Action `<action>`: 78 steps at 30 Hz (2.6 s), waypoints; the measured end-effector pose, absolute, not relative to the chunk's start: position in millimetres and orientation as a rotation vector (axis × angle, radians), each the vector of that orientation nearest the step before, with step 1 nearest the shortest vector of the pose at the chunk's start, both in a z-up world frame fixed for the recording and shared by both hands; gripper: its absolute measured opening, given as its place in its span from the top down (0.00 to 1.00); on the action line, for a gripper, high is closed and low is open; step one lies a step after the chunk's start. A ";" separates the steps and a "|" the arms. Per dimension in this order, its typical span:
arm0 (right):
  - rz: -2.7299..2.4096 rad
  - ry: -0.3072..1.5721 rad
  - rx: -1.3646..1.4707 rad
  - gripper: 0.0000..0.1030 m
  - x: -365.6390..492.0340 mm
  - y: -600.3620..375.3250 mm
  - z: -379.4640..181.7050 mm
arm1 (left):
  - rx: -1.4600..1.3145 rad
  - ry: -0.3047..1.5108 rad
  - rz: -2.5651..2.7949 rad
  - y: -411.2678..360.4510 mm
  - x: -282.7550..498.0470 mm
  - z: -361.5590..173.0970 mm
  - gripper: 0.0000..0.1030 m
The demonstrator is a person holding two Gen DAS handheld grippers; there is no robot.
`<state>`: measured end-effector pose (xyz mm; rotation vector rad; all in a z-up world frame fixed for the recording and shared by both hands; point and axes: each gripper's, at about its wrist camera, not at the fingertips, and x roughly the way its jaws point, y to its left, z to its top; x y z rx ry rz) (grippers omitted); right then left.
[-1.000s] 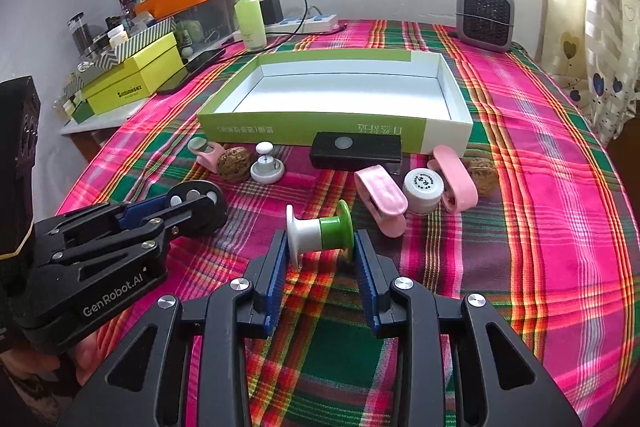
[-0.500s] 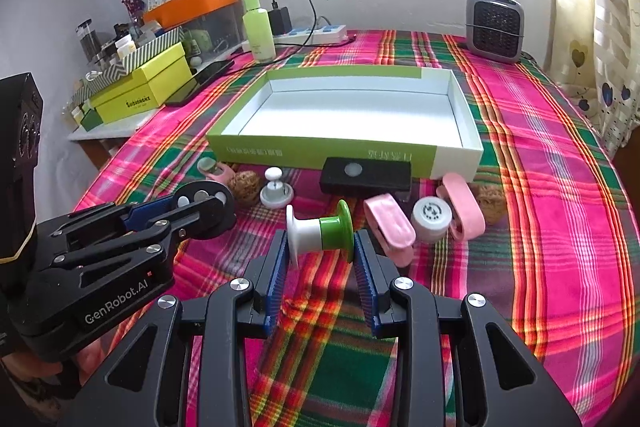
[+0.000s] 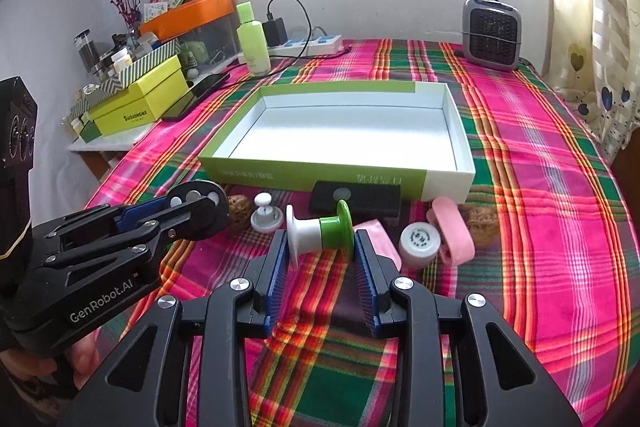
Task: Organize objects
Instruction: 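Carry the spool and black puck with both grippers over the white box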
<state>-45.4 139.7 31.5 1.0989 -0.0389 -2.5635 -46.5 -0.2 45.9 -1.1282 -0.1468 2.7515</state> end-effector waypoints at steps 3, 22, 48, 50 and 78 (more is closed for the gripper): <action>-2.568 -0.037 1.094 0.67 -48.4 141.3 33.2 | -1.124 -0.152 2.749 -0.2 -49.1 47.8 0.76; -2.584 -0.046 1.078 0.67 -75.0 145.8 41.9 | -1.111 -0.179 2.768 -2.1 -75.8 56.4 0.76; -2.594 -0.008 1.124 0.67 -145.4 142.9 39.4 | -1.171 -0.208 2.745 -10.5 -143.3 45.4 0.76; -2.576 -0.034 1.144 0.67 -154.0 144.4 37.2 | -1.176 -0.212 2.739 -10.7 -149.1 44.2 0.76; -2.582 0.068 1.277 0.67 -219.3 132.2 13.1 | -1.274 -0.186 2.726 -13.5 -209.7 21.3 0.76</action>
